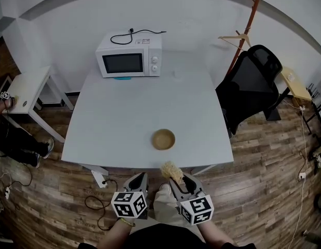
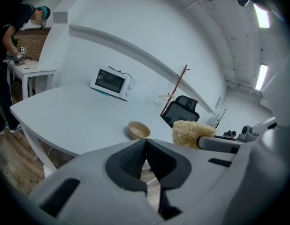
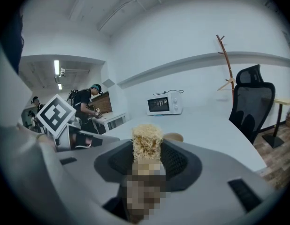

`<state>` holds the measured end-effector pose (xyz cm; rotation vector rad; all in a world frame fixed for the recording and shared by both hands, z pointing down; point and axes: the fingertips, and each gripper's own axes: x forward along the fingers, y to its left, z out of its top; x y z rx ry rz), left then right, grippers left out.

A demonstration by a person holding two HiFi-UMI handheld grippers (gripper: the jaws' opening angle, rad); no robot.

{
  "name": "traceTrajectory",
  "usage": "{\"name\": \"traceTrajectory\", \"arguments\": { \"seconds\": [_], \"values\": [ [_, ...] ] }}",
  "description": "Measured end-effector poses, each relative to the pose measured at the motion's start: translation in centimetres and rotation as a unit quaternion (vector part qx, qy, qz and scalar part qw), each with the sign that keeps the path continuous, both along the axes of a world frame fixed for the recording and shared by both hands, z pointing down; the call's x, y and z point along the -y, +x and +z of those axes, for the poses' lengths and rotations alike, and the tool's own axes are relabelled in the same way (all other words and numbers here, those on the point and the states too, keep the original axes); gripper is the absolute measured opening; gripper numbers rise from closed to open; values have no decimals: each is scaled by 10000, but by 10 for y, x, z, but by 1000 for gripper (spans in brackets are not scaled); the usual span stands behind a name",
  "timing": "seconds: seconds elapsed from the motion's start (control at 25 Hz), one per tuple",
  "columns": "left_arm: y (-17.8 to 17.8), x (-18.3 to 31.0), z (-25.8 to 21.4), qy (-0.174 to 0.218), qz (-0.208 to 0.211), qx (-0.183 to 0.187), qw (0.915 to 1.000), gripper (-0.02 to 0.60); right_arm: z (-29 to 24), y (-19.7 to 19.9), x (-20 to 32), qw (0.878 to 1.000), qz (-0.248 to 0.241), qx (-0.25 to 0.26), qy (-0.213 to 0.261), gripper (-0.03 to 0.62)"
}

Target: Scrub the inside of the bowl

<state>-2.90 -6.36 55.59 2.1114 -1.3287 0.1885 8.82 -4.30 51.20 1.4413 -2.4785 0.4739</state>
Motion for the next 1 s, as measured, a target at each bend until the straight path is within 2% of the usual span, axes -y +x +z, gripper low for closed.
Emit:
{"name": "traceTrajectory", "arguments": {
  "seconds": [0.36, 1.0],
  "values": [
    [9, -25, -3, 56, 304, -20, 9995, 18, 1, -5, -30, 10000, -62, -27, 25, 166],
    [9, -33, -11, 176, 493, -16, 9986, 18, -7, -15, -32, 9997, -111, -107, 182, 166]
  ]
}}
